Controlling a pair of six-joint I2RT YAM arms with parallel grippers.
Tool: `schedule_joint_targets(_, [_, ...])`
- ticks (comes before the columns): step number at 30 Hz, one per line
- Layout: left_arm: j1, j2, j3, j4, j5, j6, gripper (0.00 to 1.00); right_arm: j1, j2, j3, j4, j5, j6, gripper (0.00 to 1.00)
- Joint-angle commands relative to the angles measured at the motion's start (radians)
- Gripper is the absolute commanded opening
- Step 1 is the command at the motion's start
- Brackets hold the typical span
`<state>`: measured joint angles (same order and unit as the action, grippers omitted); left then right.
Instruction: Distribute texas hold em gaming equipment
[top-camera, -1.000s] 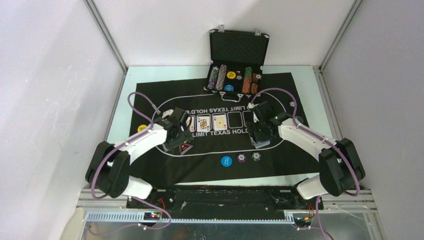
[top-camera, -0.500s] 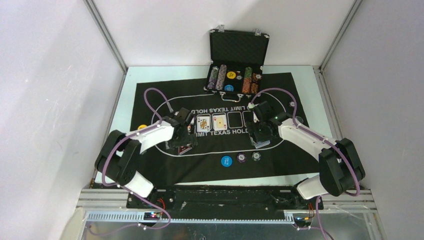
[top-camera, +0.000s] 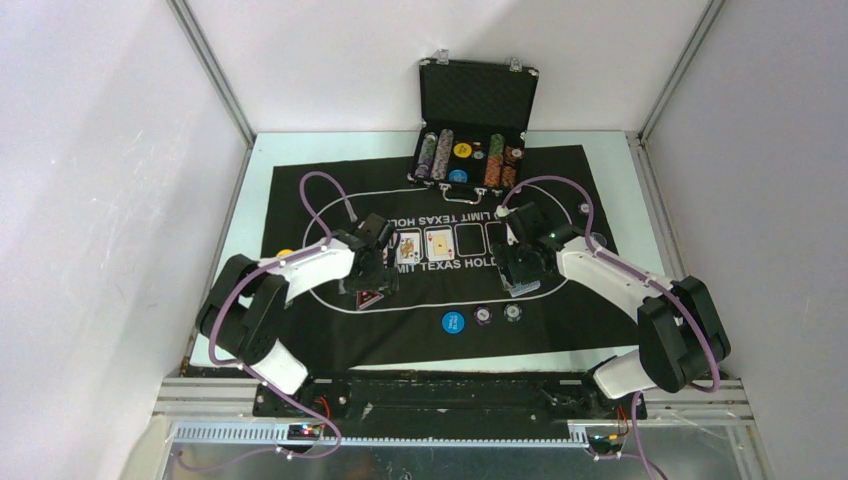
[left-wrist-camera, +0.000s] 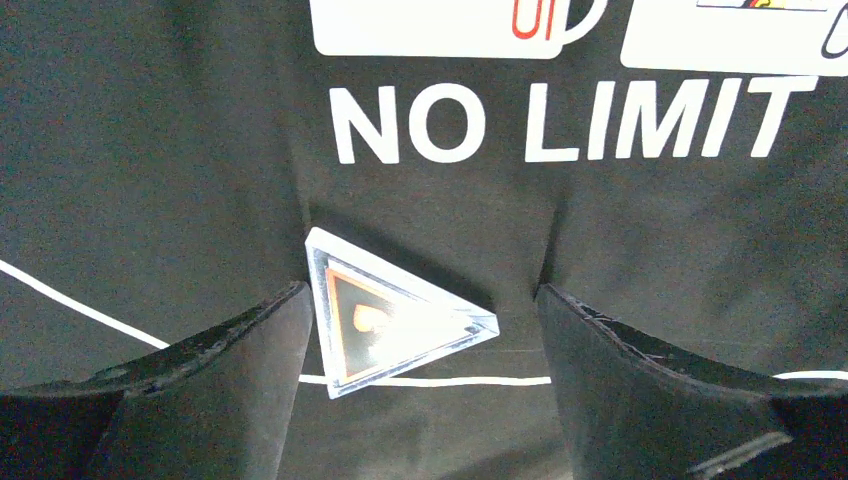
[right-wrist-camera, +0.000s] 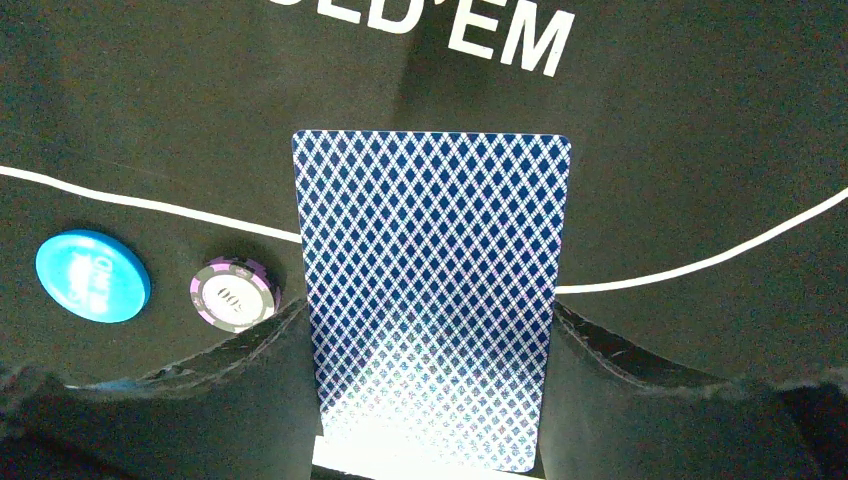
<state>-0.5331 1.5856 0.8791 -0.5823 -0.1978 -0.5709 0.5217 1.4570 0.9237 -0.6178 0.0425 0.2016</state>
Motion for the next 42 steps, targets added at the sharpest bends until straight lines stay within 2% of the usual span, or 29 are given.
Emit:
schedule_joint_targets(1, [-0.013,0.046,0.012,-0.026,-0.013,0.01,0.87,0.005,-0.007,0.003,0.026,0.018,-0.005,0.0])
schedule_joint_targets(15, [-0.018,0.005,-0.045,-0.056,0.051,-0.005,0.86,0.005,-0.007,0.003,0.026,0.021,-0.003,0.0])
schedule_joint_targets(19, [-0.018,-0.001,-0.046,-0.051,0.045,-0.004,0.82,0.007,-0.007,0.002,0.026,0.022,-0.002,0.0])
schedule_joint_targets(26, [-0.018,0.015,-0.04,-0.056,0.039,-0.004,0.68,0.008,-0.008,0.003,0.024,0.027,-0.001,0.0])
schedule_joint_targets(28, [-0.018,0.01,-0.043,-0.057,0.042,-0.008,0.68,0.008,-0.006,0.002,0.025,0.027,-0.001,0.0])
schedule_joint_targets(33, [-0.018,0.005,-0.05,-0.057,0.066,-0.011,0.8,0.008,-0.006,0.002,0.026,0.028,0.0,0.0])
schedule_joint_targets(42, [-0.019,-0.003,-0.076,-0.063,0.096,-0.019,0.78,0.01,-0.007,0.003,0.025,0.036,0.001,0.0])
